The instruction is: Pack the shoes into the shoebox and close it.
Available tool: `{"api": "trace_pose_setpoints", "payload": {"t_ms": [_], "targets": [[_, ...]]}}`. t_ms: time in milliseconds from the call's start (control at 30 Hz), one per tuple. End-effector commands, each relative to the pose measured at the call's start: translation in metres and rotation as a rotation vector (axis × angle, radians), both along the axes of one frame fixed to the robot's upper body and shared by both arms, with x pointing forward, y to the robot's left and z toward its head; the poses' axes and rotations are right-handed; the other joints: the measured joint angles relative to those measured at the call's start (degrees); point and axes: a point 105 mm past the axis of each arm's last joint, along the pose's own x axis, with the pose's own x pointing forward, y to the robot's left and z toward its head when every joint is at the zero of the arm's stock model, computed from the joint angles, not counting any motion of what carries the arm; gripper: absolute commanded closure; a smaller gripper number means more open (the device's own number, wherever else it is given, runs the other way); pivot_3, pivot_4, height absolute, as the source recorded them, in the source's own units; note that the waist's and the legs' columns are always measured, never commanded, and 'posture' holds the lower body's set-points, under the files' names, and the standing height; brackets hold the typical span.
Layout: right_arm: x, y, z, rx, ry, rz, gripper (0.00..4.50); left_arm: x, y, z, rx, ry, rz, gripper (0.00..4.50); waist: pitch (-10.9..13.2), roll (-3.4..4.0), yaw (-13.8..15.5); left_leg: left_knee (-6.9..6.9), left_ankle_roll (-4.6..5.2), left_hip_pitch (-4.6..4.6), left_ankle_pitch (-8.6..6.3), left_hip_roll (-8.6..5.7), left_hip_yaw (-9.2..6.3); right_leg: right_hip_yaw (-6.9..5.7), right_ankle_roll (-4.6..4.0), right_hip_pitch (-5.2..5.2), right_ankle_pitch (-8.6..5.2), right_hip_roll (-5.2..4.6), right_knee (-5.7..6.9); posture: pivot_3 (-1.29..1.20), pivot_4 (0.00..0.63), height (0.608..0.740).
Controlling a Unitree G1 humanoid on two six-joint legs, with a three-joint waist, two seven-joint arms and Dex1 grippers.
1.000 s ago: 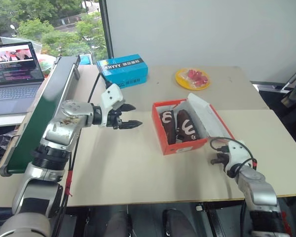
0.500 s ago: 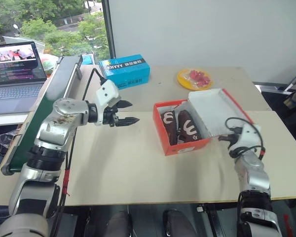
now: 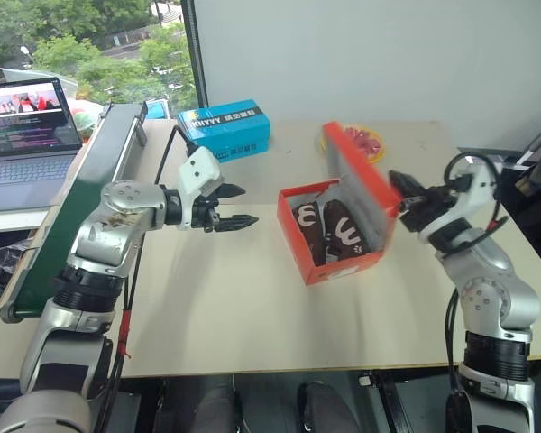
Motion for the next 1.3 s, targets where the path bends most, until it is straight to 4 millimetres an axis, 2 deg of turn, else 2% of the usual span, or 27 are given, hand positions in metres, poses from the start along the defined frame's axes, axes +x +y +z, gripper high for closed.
{"api": "trace_pose_setpoints", "payload": {"t_ms": [33, 133, 267, 367, 500, 667, 767, 867, 967, 1067, 1133, 1167, 1300], "targets": [[-0.009, 0.038, 0.020, -0.088, 0.000, 0.214, 4.44, -0.005, 0.002, 0.009, 0.001, -0.048, 0.012, 1.00, 0.00, 0.00, -0.01, 0.00, 0.02, -0.01, -0.01, -0.02, 0.01, 0.01, 0.00, -0.01, 0.00, -0.03, 0.00, 0.00, 0.150, 0.740], [-0.004, 0.047, 0.025, -0.117, 0.013, 0.272, 4.44, -0.007, 0.005, 0.008, 0.005, -0.049, 0.031, 1.00, 0.00, 0.00, 0.02, 0.00, 0.02, -0.04, -0.01, -0.01, 0.00, -0.02, 0.00, -0.04, 0.00, -0.01, 0.00, 0.00, 0.150, 0.740], [0.015, 0.058, 0.027, -0.150, 0.045, 0.305, 4.44, -0.008, 0.008, 0.008, -0.003, -0.048, 0.057, 1.00, 0.01, 0.00, -0.01, 0.01, 0.02, -0.02, -0.01, -0.01, 0.01, -0.01, 0.00, -0.03, 0.00, -0.01, 0.00, 0.00, 0.150, 0.740], [0.038, 0.075, -0.002, -0.210, 0.165, 0.345, 4.44, -0.010, 0.008, 0.004, -0.007, -0.045, 0.075, 1.00, 0.00, 0.00, -0.12, 0.01, 0.02, -0.02, -0.01, -0.01, 0.02, -0.02, 0.00, -0.03, 0.00, 0.00, -0.01, 0.00, 0.150, 0.740], [0.050, 0.087, -0.065, -0.373, 0.280, 0.390, 4.44, -0.012, 0.009, 0.004, -0.018, -0.046, 0.099, 1.00, 0.01, 0.00, -0.10, 0.00, 0.02, -0.06, -0.01, 0.00, 0.02, -0.05, 0.00, -0.03, 0.00, 0.02, 0.01, 0.00, 0.150, 0.740], [0.061, 0.084, -0.085, -0.370, 0.322, 0.382, 4.44, -0.014, 0.017, 0.005, -0.023, -0.051, 0.143, 1.00, 0.02, 0.02, -0.03, 0.09, 0.00, -0.25, 0.00, -0.04, 0.03, -0.06, 0.10, -0.12, 0.07, -0.04, 0.10, 0.00, 0.150, 0.740], [0.058, 0.081, -0.098, -0.442, 0.324, 0.398, 4.44, -0.015, 0.017, 0.003, -0.030, -0.046, 0.148, 1.00, 0.02, 0.02, -0.02, 0.07, 0.01, -0.09, -0.01, -0.02, 0.02, -0.08, 0.10, 0.02, 0.07, -0.04, 0.06, 0.00, 0.150, 0.740], [0.058, 0.079, -0.091, -0.479, 0.263, 0.387, 4.44, -0.015, 0.017, 0.001, -0.034, -0.043, 0.155, 1.00, 0.02, 0.02, -0.03, 0.04, 0.01, -0.03, -0.01, -0.02, 0.02, -0.08, 0.09, 0.03, 0.07, -0.02, 0.06, 0.00, 0.150, 0.740], [0.050, 0.077, -0.065, -0.555, 0.127, 0.404, 4.44, -0.014, 0.017, -0.002, -0.041, -0.038, 0.162, 1.00, 0.02, 0.02, 0.12, 0.04, 0.01, -0.07, 0.00, -0.03, 0.02, -0.09, 0.09, 0.03, 0.07, -0.05, 0.08, 0.00, 0.150, 0.740], [0.044, 0.063, -0.048, -0.612, 0.037, 0.369, 4.44, -0.013, 0.016, -0.007, -0.044, -0.034, 0.163, 1.00, 0.03, 0.02, 0.15, 0.04, 0.01, -0.14, -0.01, -0.04, 0.00, -0.11, 0.10, 0.00, 0.07, -0.07, 0.07, 0.00, 0.150, 0.740], [0.040, 0.054, -0.045, -0.608, 0.030, 0.369, 3.90, -0.015, 0.013, -0.010, -0.050, -0.030, 0.139, 1.00, 0.03, 0.02, 0.12, 0.05, 0.01, -0.15, -0.01, -0.03, 0.01, -0.11, 0.10, 0.00, 0.07, -0.06, 0.06, 0.00, 0.150, 0.740], [0.037, 0.050, -0.043, -0.596, 0.031, 0.377, 3.77, -0.016, 0.011, -0.011, -0.058, -0.027, 0.127, 1.00, 0.03, 0.02, 0.11, 0.05, 0.01, -0.13, -0.01, -0.03, 0.01, -0.10, 0.10, 0.00, 0.07, -0.06, 0.06, 0.00, 0.150, 0.740], [0.028, 0.037, -0.035, -0.613, 0.023, 0.375, 2.25, -0.019, 0.005, -0.011, -0.094, -0.040, 0.091, 1.00, 0.03, 0.02, 0.11, 0.04, 0.01, -0.06, -0.01, -0.03, 0.02, -0.08, 0.09, 0.02, 0.07, -0.05, -0.02, 0.00, 0.150, 0.740]]}}
